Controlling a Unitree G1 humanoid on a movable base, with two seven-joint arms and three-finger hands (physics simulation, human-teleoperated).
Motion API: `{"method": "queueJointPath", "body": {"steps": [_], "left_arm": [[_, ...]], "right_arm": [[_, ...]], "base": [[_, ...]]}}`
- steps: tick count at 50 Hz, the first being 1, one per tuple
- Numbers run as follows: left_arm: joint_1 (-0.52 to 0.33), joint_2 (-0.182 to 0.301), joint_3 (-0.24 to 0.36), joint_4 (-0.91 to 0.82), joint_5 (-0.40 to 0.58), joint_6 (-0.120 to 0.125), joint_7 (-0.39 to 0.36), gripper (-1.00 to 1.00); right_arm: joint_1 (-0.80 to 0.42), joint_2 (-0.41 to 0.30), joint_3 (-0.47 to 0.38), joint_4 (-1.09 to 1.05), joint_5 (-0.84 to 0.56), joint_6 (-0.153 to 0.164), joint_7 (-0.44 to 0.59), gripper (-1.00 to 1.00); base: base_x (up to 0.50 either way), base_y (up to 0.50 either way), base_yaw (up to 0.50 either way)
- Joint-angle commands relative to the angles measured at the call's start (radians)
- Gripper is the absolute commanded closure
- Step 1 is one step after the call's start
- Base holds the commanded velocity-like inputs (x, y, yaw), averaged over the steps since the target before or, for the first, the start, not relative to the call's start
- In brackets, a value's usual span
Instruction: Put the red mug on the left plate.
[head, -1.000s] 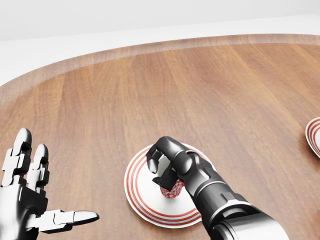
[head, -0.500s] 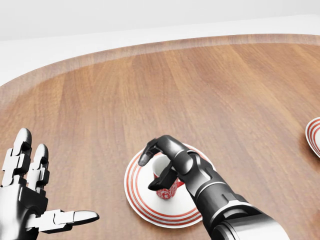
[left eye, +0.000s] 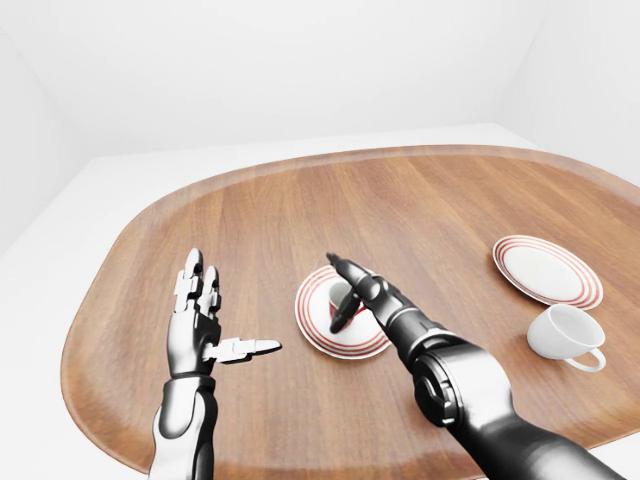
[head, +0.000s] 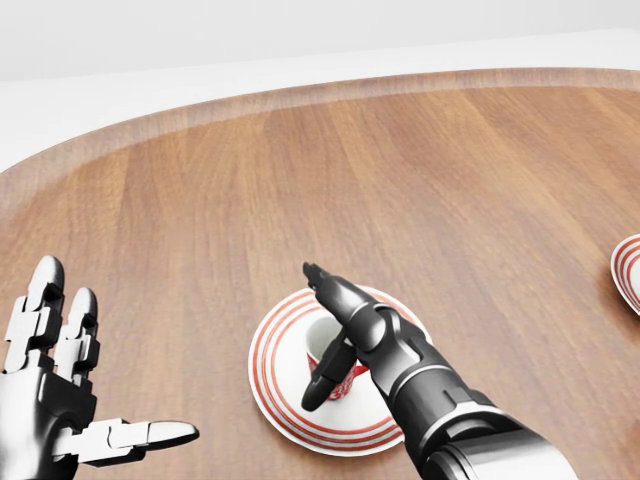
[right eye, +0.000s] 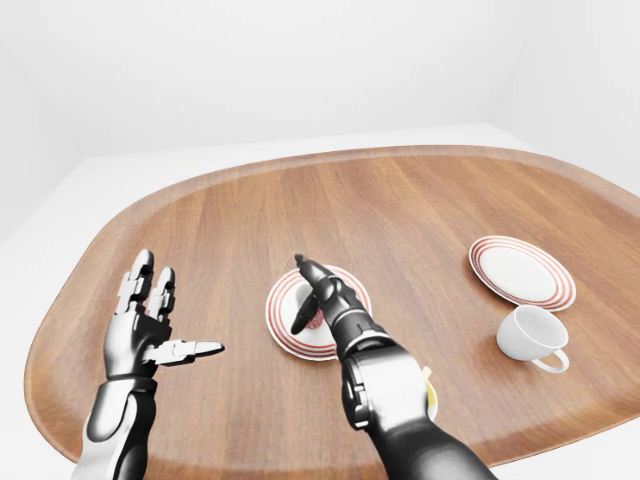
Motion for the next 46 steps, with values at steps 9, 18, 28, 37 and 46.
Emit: {"method": "queueJointPath", "body": {"steps": [9, 18, 28, 37, 46], "left_arm": [[0.007, -0.003, 0.013, -0.014, -0.006, 0.002, 0.002, -1.00], [0.015, -0.005, 0.008, -0.021, 0.000, -0.002, 0.003, -1.00], [0.014, -0.005, 0.002, -0.022, 0.006, -0.002, 0.008, -1.00], [0.017, -0.006, 0.004, -0.024, 0.007, -0.005, 0.010, -1.00], [0.021, -0.008, -0.014, -0.025, 0.022, -0.008, 0.016, -1.00]], "right_arm": [[-0.237, -0.074, 0.082, -0.016, -0.023, 0.045, 0.272, -1.00], [-0.453, -0.178, 0.129, -0.046, 0.083, 0.112, 0.480, -1.00], [-0.445, -0.204, 0.165, -0.049, 0.093, 0.112, 0.484, -1.00], [-0.346, -0.256, 0.196, -0.087, 0.075, 0.112, 0.443, -1.00], [0.185, -0.322, 0.159, -1.076, 0.143, 0.112, 0.577, -1.00]], "base": [[0.00, 0.00, 0.00], [0.00, 0.00, 0.00], [0.00, 0.00, 0.00], [0.00, 0.00, 0.00], [0.00, 0.00, 0.00]]}}
